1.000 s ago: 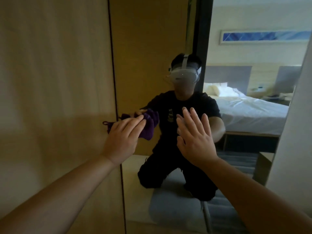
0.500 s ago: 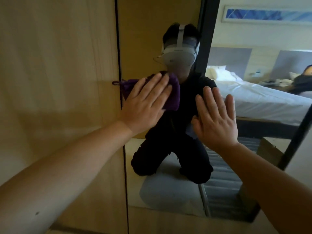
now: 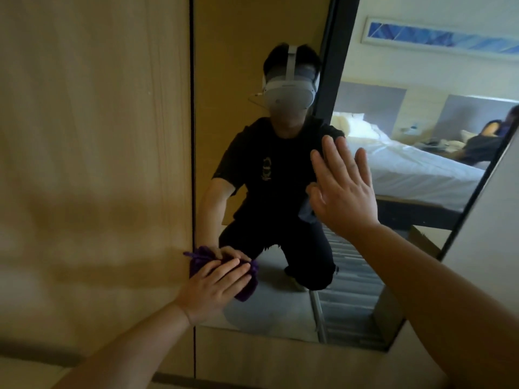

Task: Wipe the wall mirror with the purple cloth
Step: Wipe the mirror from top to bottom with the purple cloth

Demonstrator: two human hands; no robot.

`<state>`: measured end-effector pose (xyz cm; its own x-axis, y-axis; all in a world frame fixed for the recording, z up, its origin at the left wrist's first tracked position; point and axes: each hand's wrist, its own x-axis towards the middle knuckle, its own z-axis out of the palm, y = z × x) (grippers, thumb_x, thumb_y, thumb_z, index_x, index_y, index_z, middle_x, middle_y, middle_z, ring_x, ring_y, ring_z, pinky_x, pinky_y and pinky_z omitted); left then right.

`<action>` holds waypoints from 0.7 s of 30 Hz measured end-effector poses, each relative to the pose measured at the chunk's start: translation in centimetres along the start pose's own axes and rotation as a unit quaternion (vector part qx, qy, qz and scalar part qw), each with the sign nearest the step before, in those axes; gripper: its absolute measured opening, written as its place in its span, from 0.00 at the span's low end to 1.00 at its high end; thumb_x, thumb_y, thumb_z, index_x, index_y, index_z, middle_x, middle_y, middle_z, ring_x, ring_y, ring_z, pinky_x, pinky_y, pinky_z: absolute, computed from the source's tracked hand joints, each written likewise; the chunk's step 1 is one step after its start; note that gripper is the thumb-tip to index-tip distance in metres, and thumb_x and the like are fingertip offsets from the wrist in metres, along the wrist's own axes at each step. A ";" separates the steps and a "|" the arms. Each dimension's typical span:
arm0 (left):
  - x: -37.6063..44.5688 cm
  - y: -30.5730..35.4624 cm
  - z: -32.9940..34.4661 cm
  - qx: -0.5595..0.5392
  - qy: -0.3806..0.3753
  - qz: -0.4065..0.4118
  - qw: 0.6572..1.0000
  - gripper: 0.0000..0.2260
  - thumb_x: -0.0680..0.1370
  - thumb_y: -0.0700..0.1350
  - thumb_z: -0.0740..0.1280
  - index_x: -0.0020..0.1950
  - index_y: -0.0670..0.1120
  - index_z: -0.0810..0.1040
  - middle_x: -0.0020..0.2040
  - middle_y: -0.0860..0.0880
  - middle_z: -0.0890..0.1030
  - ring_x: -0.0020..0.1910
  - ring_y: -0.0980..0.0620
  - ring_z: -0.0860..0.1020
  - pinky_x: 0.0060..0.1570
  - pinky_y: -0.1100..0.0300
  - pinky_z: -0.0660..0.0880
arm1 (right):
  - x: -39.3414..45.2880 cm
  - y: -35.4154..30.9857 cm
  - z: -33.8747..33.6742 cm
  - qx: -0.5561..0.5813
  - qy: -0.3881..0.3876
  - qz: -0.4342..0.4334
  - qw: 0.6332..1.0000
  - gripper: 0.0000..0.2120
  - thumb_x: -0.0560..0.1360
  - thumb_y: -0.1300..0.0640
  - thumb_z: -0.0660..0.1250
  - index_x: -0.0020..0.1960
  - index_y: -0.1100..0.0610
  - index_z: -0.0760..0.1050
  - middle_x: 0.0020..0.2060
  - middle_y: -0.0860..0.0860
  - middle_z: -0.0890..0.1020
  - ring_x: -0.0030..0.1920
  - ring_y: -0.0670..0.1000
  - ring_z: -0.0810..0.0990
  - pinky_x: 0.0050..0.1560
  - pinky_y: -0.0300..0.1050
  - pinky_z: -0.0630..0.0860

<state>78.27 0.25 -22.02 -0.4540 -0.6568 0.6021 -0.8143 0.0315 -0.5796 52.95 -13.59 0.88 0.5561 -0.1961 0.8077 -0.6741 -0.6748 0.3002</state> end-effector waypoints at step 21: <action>33.1 -12.6 -19.1 0.061 0.271 -0.044 0.960 0.17 0.82 0.44 0.60 0.69 0.43 0.76 0.69 0.44 0.77 0.65 0.44 0.73 0.59 0.48 0.70 | -2.8 8.9 -4.5 0.020 0.005 0.080 0.997 0.26 0.82 0.52 0.61 0.78 0.54 0.61 0.80 0.57 0.51 0.80 0.57 0.43 0.78 0.59 0.41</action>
<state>66.54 -7.51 15.72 -0.5331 -0.1644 0.8299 -0.8248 -0.1175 -0.5531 43.25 -15.88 3.59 0.4380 -0.2960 0.8489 -0.7333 -0.6638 0.1469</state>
